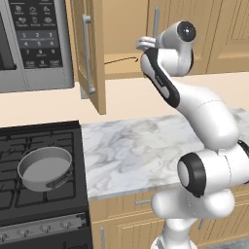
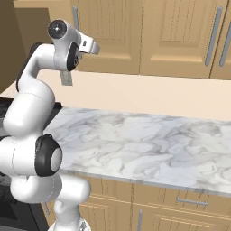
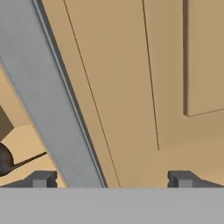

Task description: Open the cabinet and move the ladle to the pot. Then close the cabinet.

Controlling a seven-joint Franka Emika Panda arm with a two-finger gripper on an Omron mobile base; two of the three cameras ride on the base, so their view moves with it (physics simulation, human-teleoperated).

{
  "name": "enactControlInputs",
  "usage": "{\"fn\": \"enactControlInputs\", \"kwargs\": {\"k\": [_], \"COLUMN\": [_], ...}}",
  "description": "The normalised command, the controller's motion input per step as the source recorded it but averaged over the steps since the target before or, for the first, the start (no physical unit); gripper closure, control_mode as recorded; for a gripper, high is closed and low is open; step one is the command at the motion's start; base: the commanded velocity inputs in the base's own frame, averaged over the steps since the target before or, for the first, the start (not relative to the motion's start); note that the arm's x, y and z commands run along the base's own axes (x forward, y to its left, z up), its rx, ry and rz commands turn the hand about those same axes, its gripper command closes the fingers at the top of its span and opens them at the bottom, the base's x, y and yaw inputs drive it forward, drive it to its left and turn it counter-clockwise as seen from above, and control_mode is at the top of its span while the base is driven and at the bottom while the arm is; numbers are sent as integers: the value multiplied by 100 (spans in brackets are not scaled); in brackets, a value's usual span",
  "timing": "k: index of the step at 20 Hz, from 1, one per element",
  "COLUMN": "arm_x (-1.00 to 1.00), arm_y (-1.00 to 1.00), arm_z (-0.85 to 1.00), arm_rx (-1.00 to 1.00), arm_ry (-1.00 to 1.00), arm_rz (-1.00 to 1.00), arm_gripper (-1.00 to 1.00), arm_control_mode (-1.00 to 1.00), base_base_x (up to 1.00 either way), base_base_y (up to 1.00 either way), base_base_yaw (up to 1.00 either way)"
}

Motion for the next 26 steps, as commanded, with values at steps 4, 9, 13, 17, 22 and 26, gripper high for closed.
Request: {"fn": "enactControlInputs", "kwargs": {"k": [4, 9, 13, 17, 22, 26], "arm_x": [52, 57, 22, 1, -11, -61], "arm_y": [0, -4, -53, -79, -91, -100], "arm_z": [-3, -4, 0, 0, 0, 0], "arm_rx": [0, 0, 0, 0, 0, 0], "arm_ry": [0, 0, 0, 0, 0, -1], "arm_rz": [0, 0, 0, 0, 0, 0], "arm_gripper": [100, 100, 100, 100, 100, 100], "arm_control_mode": [-100, -100, -100, -100, -100, -100], "base_base_x": [0, 0, 0, 0, 0, 0], "base_base_y": [0, 0, 0, 0, 0, 0], "base_base_yaw": [0, 0, 0, 0, 0, 0]}}
